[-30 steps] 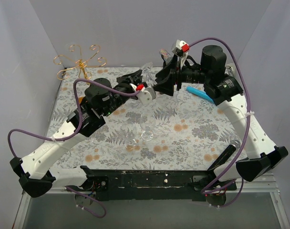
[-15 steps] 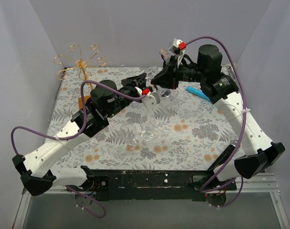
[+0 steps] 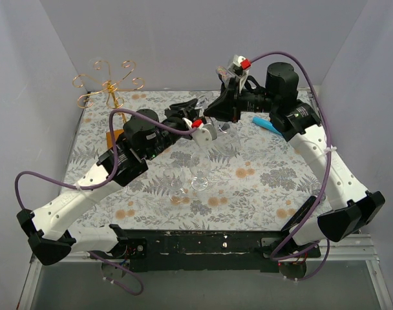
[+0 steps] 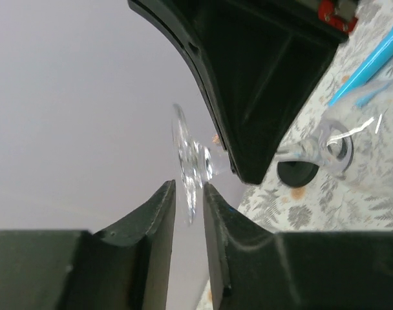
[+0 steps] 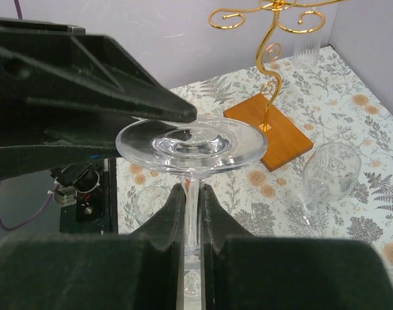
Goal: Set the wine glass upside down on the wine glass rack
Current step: Turn the wine glass upside down at the wine rack.
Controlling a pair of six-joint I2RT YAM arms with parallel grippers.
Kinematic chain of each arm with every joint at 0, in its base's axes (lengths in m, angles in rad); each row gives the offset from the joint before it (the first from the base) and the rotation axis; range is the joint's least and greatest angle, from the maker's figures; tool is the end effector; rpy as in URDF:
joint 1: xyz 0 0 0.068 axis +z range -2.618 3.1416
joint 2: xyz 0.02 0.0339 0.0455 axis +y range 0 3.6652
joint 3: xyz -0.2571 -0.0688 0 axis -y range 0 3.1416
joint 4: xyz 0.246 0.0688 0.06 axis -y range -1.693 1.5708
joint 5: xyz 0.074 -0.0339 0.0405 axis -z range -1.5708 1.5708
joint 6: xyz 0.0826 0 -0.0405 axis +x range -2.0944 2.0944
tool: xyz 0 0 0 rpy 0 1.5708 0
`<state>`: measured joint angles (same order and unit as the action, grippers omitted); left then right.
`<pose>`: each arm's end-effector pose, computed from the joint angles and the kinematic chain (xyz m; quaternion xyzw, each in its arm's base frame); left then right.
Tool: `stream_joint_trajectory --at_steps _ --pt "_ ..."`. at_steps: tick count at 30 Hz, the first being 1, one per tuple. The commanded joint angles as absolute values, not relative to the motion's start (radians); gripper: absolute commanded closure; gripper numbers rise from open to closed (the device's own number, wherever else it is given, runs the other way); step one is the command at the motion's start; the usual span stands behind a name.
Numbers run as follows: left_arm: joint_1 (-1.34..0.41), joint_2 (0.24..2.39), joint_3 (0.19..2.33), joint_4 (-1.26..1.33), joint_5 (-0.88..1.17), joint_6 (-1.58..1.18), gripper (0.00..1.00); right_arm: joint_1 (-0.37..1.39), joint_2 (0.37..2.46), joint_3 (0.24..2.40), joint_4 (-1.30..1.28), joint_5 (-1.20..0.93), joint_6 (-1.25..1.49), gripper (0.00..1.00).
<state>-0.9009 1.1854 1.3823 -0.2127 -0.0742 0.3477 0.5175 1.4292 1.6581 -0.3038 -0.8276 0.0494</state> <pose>0.1968 -0.2386 0.4562 0.3952 0.5931 -0.1660 0.6816 0.2647 0.2207 0.4726 -0.4217 0.5895 0.4572 0.5154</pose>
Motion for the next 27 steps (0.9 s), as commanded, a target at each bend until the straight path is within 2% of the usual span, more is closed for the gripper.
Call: stream_joint_trajectory --at_steps 1,6,10,14,20,27 --pt "-0.910 1.132 1.373 -0.129 -0.041 0.279 0.65 0.528 1.401 1.638 -0.233 -0.874 0.054 0.99" --pt "-0.910 1.082 1.327 -0.130 -0.020 0.140 0.40 0.514 1.378 1.612 -0.213 -0.887 0.051 0.99" --pt "-0.910 1.034 1.318 -0.150 -0.017 -0.081 0.19 0.479 1.359 1.591 -0.206 -0.900 0.037 0.99" --pt "-0.908 0.991 1.328 -0.136 -0.043 -0.435 0.02 0.410 1.329 1.560 -0.173 -0.952 0.023 0.99" --pt "-0.867 1.115 1.529 -0.307 0.112 -0.918 0.02 0.325 1.278 1.525 -0.156 -1.032 -0.030 0.99" --pt "-0.563 1.137 1.409 -0.059 0.556 -1.528 0.02 0.273 1.218 1.485 -0.137 -1.068 -0.035 0.99"
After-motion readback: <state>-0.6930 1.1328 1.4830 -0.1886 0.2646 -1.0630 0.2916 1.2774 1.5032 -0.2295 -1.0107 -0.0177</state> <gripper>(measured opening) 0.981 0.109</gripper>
